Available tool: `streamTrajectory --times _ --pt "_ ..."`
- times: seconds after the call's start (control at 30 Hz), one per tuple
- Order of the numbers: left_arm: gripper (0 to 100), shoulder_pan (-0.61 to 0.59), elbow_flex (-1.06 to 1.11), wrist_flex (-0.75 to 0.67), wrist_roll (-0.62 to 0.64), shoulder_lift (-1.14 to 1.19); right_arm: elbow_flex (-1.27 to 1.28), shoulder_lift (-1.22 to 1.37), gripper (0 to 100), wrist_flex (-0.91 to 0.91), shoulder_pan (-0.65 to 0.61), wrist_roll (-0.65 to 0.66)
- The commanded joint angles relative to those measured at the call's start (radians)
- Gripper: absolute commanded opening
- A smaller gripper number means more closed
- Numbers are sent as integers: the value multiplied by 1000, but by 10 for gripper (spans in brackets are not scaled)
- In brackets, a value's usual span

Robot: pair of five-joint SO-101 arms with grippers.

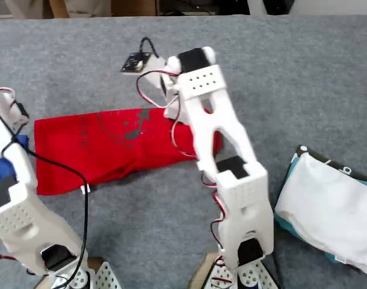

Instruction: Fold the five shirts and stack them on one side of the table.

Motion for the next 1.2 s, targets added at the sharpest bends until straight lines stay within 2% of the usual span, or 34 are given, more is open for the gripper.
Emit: streamTrajectory --times 0.0,0.13,0.3,0.5,0.73,0.93,1.17 --pt "121 14 -130 143 -17 70 70 -128 4 14 41 -9" --pt "122 25 -241 244 -20 209 137 -174 4 12 44 -9" --pt "146 40 -402 393 -101 331 168 -208 4 12 41 -11" --pt "146 38 -503 516 -123 383 168 -222 4 12 41 -31" --pt "149 6 -505 565 -184 383 168 -222 4 12 41 -31" --pt "150 -63 -454 566 -310 381 168 -222 4 12 41 -31" --pt "147 -31 -437 562 -338 394 168 -222 4 12 39 -29"
